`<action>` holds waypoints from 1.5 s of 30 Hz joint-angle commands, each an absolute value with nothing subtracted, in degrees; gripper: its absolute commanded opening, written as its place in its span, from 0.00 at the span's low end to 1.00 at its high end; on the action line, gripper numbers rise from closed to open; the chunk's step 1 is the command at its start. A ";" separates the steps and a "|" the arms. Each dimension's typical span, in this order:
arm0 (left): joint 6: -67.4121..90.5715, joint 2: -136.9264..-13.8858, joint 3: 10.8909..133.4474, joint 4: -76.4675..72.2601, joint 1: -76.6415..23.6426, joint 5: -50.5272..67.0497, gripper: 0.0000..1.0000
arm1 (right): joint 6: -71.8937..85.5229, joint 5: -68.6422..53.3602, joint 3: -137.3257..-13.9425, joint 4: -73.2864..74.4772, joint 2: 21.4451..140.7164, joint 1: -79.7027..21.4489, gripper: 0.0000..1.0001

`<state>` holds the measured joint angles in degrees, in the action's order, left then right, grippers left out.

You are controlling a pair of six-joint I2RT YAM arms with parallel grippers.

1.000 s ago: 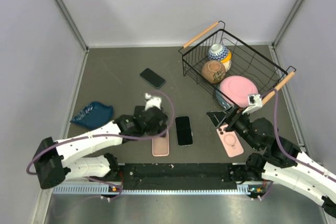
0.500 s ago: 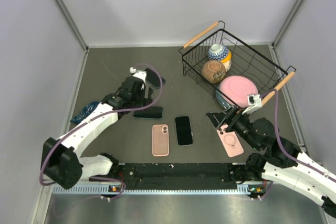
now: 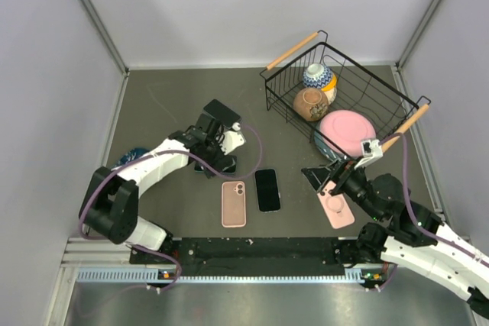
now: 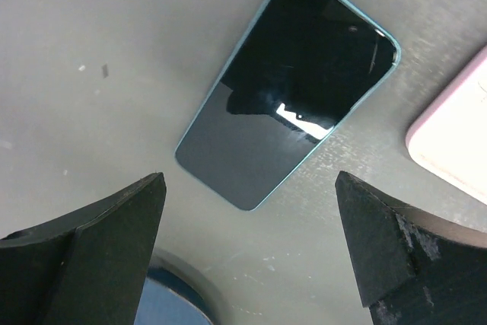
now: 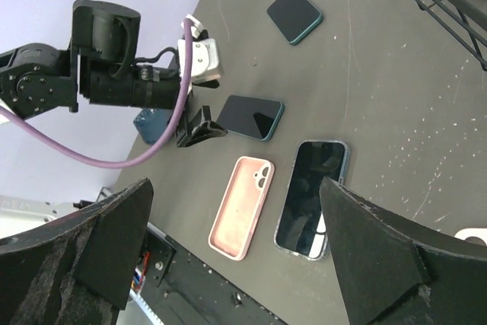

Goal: Put the phone into the phone case

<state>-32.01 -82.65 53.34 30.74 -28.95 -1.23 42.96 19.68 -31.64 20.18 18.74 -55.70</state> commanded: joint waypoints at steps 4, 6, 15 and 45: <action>-47.63 -86.39 55.72 30.06 -27.87 6.59 0.99 | 41.92 20.12 -35.07 23.11 16.88 -55.55 0.98; -48.77 -87.53 56.51 31.11 -27.42 7.64 0.99 | 41.58 21.26 -35.59 23.90 16.44 -55.46 0.99; -53.08 -91.49 57.65 30.32 -26.72 8.44 0.99 | 37.18 25.66 -38.93 27.42 13.54 -55.55 0.99; -60.47 -99.58 64.24 36.47 -26.10 13.88 0.95 | 34.45 29.09 -40.08 29.97 10.37 -55.55 0.99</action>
<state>-58.65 -97.43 62.04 34.98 -26.35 11.20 35.55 27.44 -37.67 30.11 11.22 -55.70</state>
